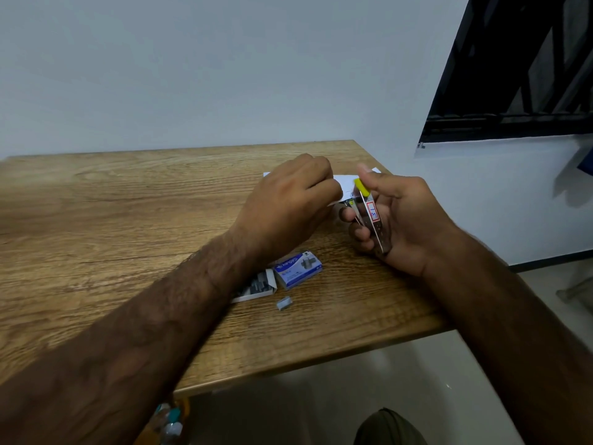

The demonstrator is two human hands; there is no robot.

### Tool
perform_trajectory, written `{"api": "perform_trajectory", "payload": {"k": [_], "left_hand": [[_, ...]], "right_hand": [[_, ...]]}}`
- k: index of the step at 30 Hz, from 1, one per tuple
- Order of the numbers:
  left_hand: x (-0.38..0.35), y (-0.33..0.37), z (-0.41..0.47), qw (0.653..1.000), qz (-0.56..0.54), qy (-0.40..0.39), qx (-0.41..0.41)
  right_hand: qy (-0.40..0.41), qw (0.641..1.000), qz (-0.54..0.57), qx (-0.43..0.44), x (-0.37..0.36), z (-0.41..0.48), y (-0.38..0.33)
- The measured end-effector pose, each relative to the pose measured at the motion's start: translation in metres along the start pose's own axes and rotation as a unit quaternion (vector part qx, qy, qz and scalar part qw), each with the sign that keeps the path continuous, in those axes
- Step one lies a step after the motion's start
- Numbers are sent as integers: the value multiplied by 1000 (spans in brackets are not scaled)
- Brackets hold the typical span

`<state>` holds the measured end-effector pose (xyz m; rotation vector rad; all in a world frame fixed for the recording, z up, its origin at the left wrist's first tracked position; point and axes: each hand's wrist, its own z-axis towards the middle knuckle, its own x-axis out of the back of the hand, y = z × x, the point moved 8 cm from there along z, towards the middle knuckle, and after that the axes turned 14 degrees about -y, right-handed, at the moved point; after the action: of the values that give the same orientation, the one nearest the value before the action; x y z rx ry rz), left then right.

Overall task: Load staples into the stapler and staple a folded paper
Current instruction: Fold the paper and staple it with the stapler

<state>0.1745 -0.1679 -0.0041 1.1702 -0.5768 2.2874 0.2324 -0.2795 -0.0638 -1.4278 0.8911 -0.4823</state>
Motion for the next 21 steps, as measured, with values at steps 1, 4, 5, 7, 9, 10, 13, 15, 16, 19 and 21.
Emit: {"api": "perform_trajectory", "payload": {"k": [1, 4, 5, 7, 9, 10, 13, 15, 16, 19, 21], "left_hand": [[-2, -1, 0, 1000, -2, -6, 2], [-5, -6, 0, 1000, -7, -15, 17], [-6, -7, 1, 1000, -9, -16, 21], [-9, -8, 1, 999, -13, -25, 26], [-10, -10, 0, 999, -25, -28, 30], [-11, -12, 0, 999, -33, -28, 33], [-12, -15, 0, 998, -44, -33, 37], [-14, -16, 0, 998, -47, -37, 37], [-15, -17, 0, 997, -48, -40, 38], [-17, -20, 0, 996, -56, -47, 44], [-19, -22, -1, 995, -66, -50, 49]], "right_hand": [[-4, 1000, -3, -2, 0, 0, 0], [-16, 1000, -16, -7, -1, 0, 0], [-17, 1000, -17, -8, -1, -1, 0], [-14, 1000, -12, -9, 0, -1, 0], [-11, 1000, -11, -10, 0, -2, 0], [-12, 1000, -12, -12, 0, -2, 1], [-14, 1000, -19, -19, -1, -2, 2], [-13, 999, -23, -24, -1, -2, 2], [-13, 999, -24, -27, -1, -2, 2], [-12, 998, -33, -42, -1, -4, 3], [-14, 998, -47, -50, -1, -5, 5]]}}
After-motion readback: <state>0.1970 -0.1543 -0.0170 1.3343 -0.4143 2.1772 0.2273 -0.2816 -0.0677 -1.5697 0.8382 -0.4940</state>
